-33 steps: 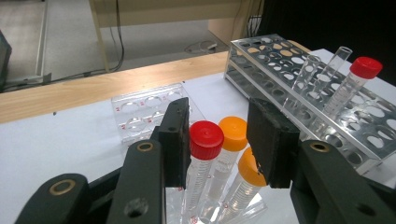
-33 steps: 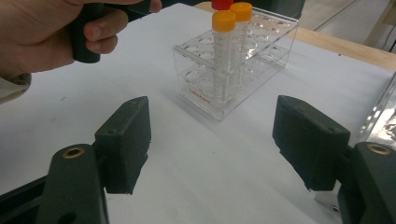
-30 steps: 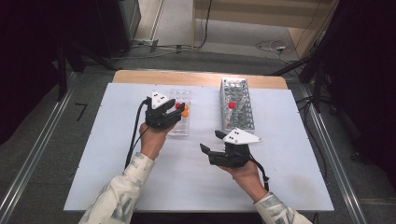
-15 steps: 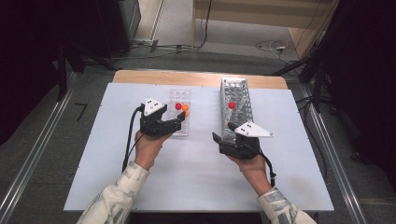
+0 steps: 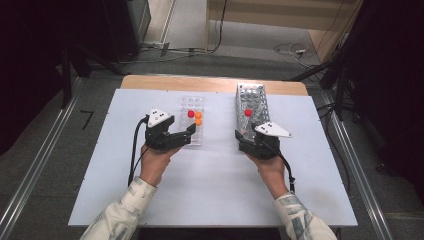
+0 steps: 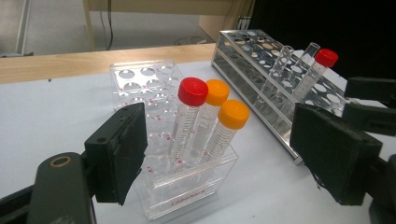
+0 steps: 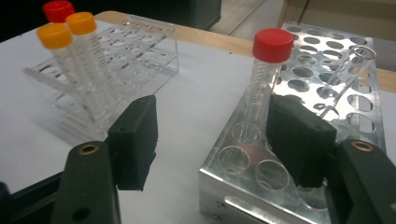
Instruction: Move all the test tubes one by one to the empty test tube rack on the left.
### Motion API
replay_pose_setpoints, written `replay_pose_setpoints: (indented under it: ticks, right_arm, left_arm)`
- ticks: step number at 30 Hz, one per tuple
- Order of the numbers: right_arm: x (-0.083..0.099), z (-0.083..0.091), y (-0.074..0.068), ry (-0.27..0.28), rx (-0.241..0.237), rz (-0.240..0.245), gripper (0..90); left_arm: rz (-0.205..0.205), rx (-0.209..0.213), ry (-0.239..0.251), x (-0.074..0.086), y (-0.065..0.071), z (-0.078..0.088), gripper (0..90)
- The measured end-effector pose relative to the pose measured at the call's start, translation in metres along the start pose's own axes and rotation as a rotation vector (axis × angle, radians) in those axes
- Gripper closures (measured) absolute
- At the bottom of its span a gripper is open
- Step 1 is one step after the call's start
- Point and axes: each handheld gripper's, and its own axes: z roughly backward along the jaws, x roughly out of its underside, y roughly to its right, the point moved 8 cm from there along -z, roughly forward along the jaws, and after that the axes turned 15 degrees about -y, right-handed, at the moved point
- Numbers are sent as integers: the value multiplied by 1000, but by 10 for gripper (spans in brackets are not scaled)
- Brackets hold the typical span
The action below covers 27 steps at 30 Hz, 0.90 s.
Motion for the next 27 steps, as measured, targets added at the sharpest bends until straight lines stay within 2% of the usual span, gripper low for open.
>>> replay_pose_setpoints:
  ticks: [5,14,27]
  right_arm:
    - [-9,-10,8,10,40,-39,370]
    - [-11,-29,21,-11,85,-87,504]
    - [-12,-40,23,-12,122,-110,640]
  left_arm:
    - [-5,5,-2,0,0,1,182]
    - [-12,0,1,1,1,1,168]
    - [-19,0,-4,2,1,1,168]
